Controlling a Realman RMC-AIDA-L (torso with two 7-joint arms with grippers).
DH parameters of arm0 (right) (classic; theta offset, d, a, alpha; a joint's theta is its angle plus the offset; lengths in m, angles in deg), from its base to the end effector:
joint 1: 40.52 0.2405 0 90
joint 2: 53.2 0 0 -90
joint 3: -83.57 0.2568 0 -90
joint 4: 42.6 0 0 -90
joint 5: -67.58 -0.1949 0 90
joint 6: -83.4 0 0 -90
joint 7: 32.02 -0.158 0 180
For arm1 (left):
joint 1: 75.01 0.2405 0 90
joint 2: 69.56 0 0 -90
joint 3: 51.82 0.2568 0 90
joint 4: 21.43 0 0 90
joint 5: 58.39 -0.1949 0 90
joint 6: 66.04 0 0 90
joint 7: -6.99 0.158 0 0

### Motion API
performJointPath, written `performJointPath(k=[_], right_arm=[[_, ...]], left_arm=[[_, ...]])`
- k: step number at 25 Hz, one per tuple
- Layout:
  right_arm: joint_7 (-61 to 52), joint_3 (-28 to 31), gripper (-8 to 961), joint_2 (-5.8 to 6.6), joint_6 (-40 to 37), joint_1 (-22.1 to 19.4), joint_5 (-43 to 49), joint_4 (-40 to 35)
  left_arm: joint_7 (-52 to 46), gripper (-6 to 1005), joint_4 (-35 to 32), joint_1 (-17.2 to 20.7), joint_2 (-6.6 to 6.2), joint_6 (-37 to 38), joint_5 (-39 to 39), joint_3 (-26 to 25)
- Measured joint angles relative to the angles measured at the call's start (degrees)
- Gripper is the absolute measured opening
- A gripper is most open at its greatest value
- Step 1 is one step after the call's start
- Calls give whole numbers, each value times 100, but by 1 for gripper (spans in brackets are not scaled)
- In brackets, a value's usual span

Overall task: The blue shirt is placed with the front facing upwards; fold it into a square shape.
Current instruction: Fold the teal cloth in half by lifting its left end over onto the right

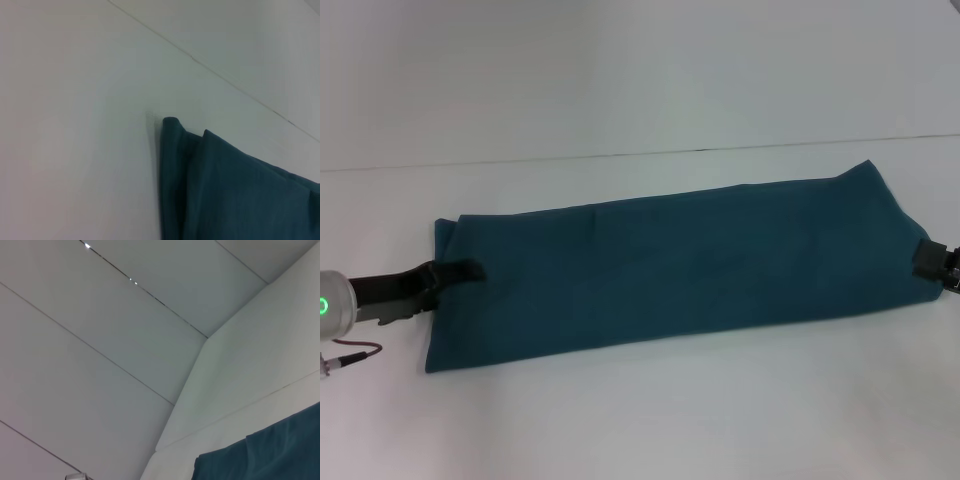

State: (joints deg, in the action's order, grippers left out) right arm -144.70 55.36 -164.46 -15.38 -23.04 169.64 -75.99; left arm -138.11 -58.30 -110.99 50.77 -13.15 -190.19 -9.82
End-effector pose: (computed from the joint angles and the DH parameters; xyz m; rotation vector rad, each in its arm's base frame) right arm 0.3165 0.2738 0.0767 -2.1327 1.5388 1.1950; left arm -0.3005 0.3928 -0.0175 -1.7970 -1.7940 -0.4555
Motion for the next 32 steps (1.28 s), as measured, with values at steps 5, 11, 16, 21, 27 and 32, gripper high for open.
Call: performJointPath(k=[5, 11, 16, 21, 27, 32], right_arm=[[1, 0, 882, 0, 0, 1, 0, 0], [7, 1, 882, 0, -18, 1, 0, 0], [21, 17, 882, 0, -27, -5, 3, 0], [17, 82, 881, 0, -36, -46, 6, 0], [11, 162, 881, 0, -41, -61, 8, 0], [5, 162, 881, 0, -44, -34, 8, 0]], left_arm=[[0, 902, 9, -56, 75, 94, -1, 2], [4, 902, 127, -303, 127, 157, -1, 111], [-22, 885, 379, -591, 26, 162, -6, 224], [-37, 799, 89, -584, 110, 185, 16, 232], [-107, 596, 156, -620, 60, 184, -19, 257], [-109, 369, 126, -607, 64, 171, -22, 257]])
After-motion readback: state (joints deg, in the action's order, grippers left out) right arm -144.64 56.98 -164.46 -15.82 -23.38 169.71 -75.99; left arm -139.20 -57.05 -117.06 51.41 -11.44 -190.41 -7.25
